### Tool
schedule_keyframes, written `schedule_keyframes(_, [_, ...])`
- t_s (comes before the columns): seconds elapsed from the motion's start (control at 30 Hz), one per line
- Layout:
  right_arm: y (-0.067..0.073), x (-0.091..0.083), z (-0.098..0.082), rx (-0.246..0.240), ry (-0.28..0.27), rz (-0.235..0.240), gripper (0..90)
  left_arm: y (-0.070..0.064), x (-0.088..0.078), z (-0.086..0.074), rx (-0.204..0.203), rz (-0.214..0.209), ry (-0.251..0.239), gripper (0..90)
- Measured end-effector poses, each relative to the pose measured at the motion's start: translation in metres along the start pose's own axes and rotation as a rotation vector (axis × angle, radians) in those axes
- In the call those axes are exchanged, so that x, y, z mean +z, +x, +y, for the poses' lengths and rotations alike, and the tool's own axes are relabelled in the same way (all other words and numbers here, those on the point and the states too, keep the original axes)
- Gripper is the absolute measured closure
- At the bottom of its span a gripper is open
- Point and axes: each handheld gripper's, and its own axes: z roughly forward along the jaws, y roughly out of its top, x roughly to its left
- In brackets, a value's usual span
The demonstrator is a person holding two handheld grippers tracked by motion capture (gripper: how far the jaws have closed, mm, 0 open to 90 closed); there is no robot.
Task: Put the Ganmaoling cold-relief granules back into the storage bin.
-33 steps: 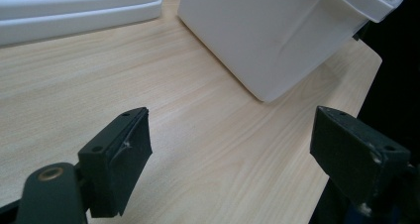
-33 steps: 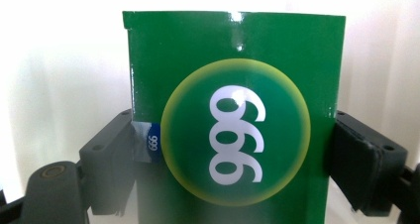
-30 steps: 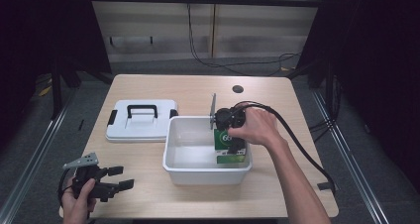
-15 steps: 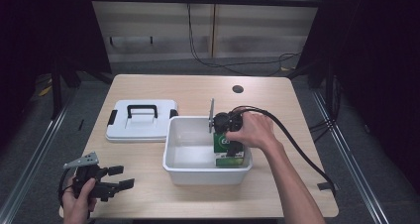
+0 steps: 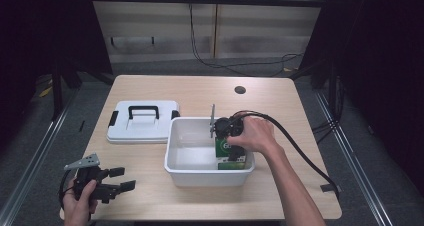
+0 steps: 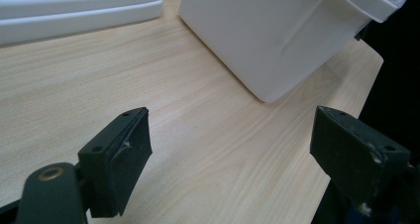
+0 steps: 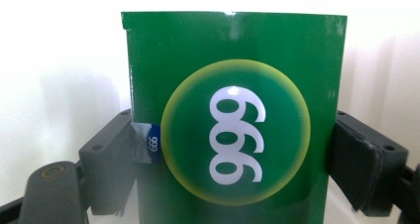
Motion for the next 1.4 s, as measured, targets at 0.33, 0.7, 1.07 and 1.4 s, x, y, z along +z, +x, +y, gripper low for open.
schedule_keyframes(0.33, [0.001, 0.007, 0.001, -0.013, 0.024, -0.004, 15.2, -0.001, 0.000, 0.000, -0.002, 0.000, -0.004, 16.1])
schedule_keyframes(0.7, [0.003, 0.011, 0.001, -0.011, 0.043, -0.010, 14.6, -0.001, -0.001, 0.000, 0.000, -0.003, -0.003, 16.1])
schedule_keyframes(1.07, [0.004, 0.011, 0.002, 0.016, 0.059, -0.019, 13.6, -0.002, -0.001, 0.000, 0.001, -0.006, -0.006, 16.1])
schedule_keyframes(1.4, [0.005, 0.009, 0.000, 0.031, 0.043, -0.025, 13.5, -0.002, -0.001, 0.000, 0.001, -0.004, -0.004, 16.1])
